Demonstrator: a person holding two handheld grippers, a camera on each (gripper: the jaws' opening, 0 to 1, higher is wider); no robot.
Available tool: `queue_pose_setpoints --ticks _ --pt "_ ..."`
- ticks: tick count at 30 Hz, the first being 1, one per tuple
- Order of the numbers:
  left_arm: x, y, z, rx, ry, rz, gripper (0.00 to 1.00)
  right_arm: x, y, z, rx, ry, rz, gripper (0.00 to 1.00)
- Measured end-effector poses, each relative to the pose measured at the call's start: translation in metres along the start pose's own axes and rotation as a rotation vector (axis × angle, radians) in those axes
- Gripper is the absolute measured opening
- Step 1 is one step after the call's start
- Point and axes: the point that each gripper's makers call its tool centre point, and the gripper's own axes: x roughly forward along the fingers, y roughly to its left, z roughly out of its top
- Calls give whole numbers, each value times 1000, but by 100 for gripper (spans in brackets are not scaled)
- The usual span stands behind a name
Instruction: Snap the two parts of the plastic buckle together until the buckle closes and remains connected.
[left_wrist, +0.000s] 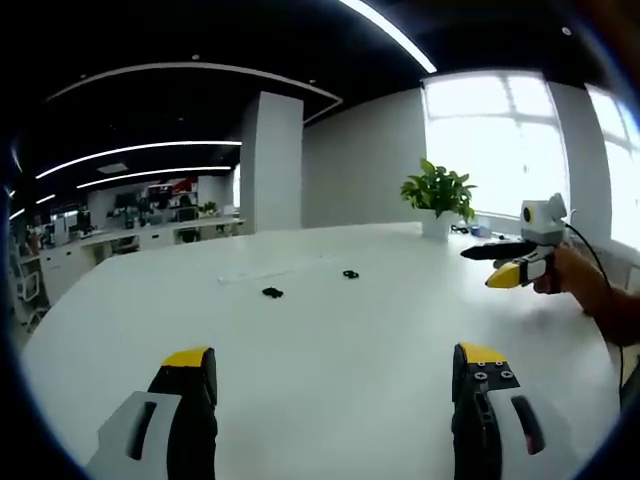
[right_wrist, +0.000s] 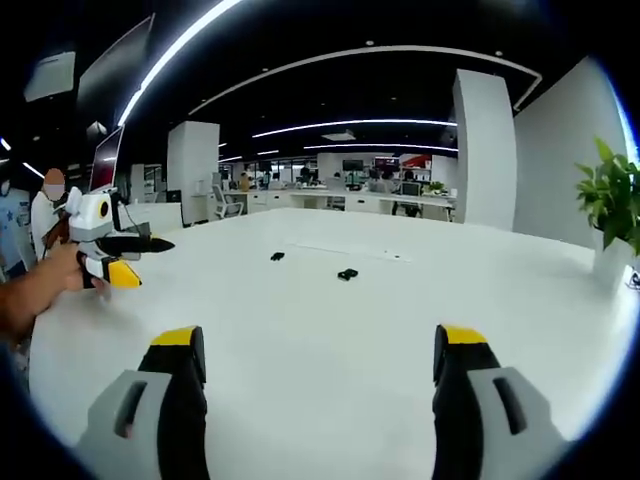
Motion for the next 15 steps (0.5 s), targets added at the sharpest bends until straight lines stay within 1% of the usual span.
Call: queue_pose_setpoints --ticks 2,4,6,7,8,10,11,12,13,15 --pt "0 -1 -4 0 13 -2 99 0 1 -2 -5 7 4 96" --pt "-1 -3 -4 -14 12 -11 99 3 1 -7 -12 26 9 94" --pt "-2 1 -2 -34 0 17 99 5 2 -6 -16 28 12 95" --pt "-2 5 0 -31 -7 41 99 6 3 -6 -16 28 12 96" --pt "-3 8 1 -21 -1 53 99 8 4 -4 -18 28 12 96" --pt "-4 17 -3 20 49 99 99 12 3 -4 -20 38 10 96" --pt "-3 24 -10 51 100 123 99 14 2 -4 -21 45 6 97" --pt "-2 27 -12 74 120 131 99 16 1 -4 -22 49 1 97" --pt "0 28 -12 85 123 131 99 17 -1 -5 -25 53 -7 97" --pt "1 29 -10 75 108 127 99 19 -2 -10 -32 72 -10 97"
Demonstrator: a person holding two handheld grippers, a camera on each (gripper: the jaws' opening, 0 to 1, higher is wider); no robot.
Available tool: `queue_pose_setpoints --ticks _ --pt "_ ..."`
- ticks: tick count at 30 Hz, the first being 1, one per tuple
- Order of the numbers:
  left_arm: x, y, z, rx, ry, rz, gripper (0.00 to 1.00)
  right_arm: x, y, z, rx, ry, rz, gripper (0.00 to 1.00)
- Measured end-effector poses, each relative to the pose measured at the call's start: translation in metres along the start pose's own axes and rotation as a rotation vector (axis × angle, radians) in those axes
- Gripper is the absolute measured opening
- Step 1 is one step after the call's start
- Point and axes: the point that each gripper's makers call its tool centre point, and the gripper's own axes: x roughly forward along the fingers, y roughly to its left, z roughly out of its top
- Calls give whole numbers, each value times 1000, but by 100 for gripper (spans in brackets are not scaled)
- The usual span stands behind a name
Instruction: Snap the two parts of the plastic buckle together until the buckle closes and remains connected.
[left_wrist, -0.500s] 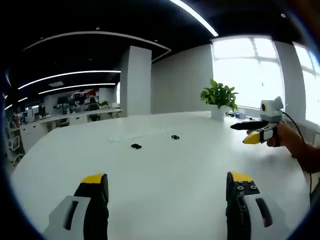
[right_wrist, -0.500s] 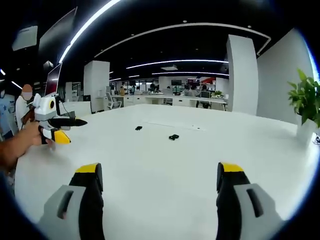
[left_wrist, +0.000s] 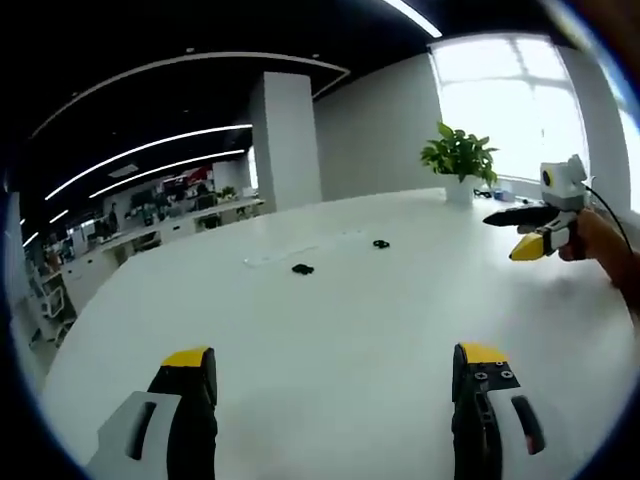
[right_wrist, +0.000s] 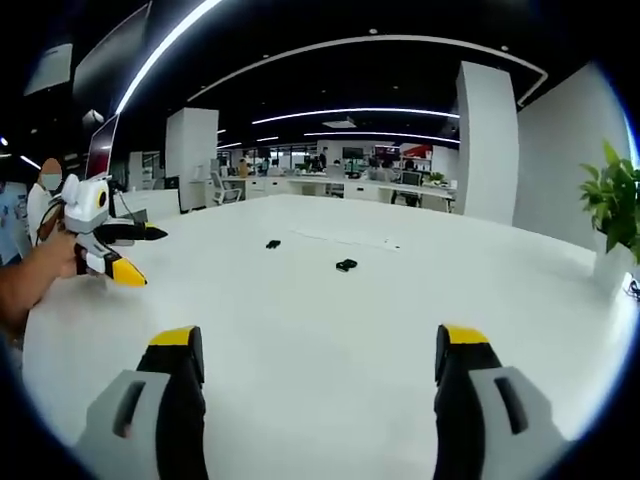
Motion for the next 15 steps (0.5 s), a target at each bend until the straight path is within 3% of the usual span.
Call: queue_pose_setpoints --ticks 5,8,15 --pt "3 -1 8 -24 -16 -24 99 2 0 -3 3 8 0 98" --pt "7 -16 8 -37 -8 -109 99 3 1 1 -3 -3 -1 100" --pt "15 -20 3 6 23 -119 99 12 3 4 -21 9 10 100"
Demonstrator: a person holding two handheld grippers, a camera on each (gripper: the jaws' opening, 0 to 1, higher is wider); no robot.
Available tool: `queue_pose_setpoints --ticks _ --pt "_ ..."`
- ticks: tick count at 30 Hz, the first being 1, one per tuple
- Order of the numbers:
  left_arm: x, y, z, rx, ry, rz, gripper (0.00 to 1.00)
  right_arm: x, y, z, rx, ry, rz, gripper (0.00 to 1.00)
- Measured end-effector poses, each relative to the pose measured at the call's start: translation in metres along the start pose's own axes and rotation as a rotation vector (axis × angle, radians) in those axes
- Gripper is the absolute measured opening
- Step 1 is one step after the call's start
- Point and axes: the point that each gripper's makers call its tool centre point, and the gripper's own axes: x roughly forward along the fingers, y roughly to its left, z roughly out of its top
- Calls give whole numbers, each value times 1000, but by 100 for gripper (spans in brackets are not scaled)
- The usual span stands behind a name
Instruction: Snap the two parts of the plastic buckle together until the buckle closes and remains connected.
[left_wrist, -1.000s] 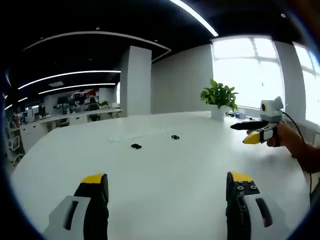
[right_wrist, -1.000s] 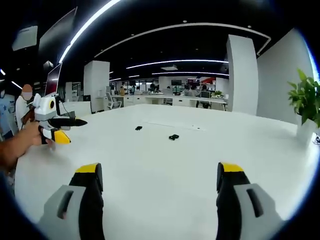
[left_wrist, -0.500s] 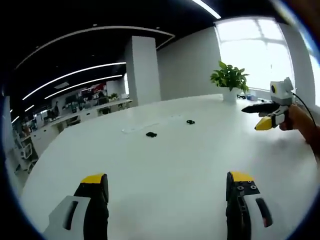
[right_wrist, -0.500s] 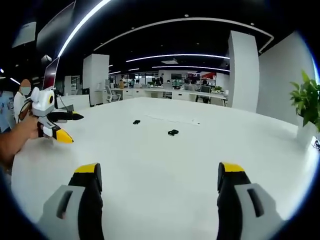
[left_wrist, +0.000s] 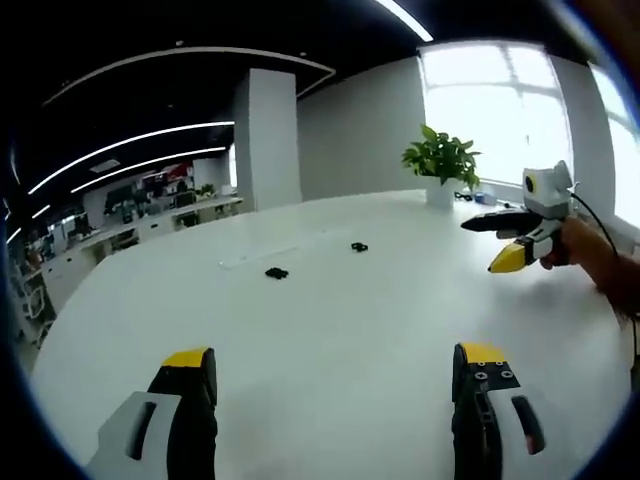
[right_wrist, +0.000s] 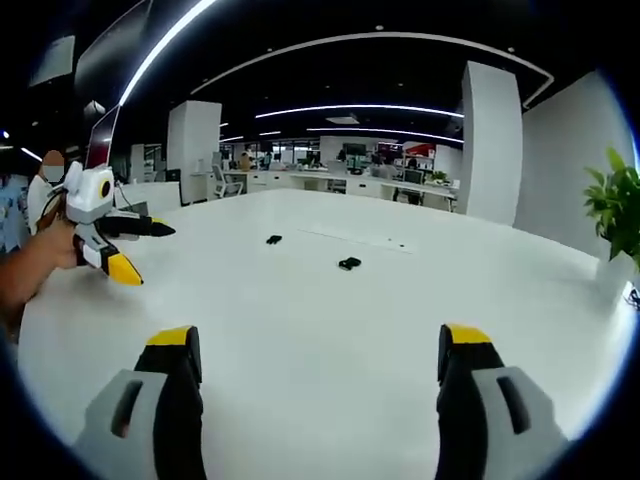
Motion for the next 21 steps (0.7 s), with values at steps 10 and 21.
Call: queue_pose_setpoints --ticks 10,21 --pt "2 16 13 -21 -32 44 99 6 -2 3 4 3 6 99" --pt "6 22 16 -22 -31 49 99 12 -3 4 -12 15 2 98"
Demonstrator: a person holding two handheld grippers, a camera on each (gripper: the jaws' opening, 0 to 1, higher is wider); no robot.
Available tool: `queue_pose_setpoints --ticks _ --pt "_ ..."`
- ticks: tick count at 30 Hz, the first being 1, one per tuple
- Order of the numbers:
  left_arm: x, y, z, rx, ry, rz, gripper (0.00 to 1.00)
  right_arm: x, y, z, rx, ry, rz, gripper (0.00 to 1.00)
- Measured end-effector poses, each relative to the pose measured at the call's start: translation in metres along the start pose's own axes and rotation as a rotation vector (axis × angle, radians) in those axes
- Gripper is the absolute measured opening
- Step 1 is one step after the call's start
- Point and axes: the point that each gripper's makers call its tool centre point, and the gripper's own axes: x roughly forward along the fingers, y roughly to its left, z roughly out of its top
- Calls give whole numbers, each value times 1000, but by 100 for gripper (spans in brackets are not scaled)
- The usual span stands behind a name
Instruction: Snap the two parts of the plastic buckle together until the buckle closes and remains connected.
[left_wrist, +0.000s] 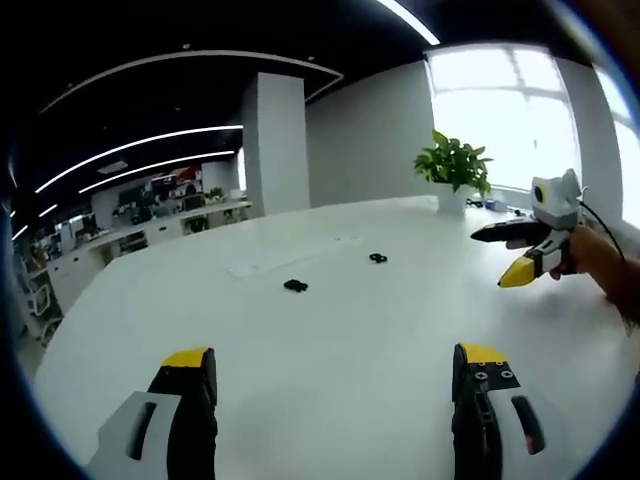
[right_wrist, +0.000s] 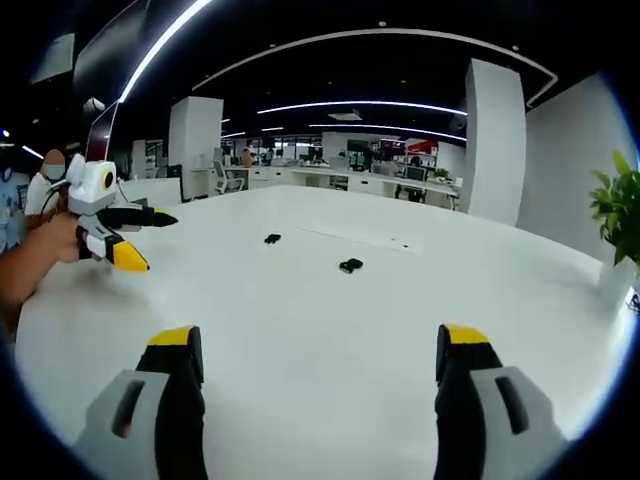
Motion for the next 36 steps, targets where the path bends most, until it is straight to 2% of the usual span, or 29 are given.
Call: queue_pose_setpoints --ticks 8,14,17,23,28,36 --pt "7 4 7 -3 -7 0 99 5 -1 2 -3 0 -7 96" --pt "17 16 2 2 18 15 99 10 -6 0 2 8 -19 95" --pt "19 22 8 -63 -28 26 99 11 -8 -1 9 10 -20 95" --pt "17 27 9 -59 -30 32 99 15 -7 0 8 18 -15 95" --pt "18 31 17 -53 -48 44 99 20 -10 7 3 12 -19 96" --pt "30 37 23 -41 -39 53 99 29 -13 10 11 8 -21 94"
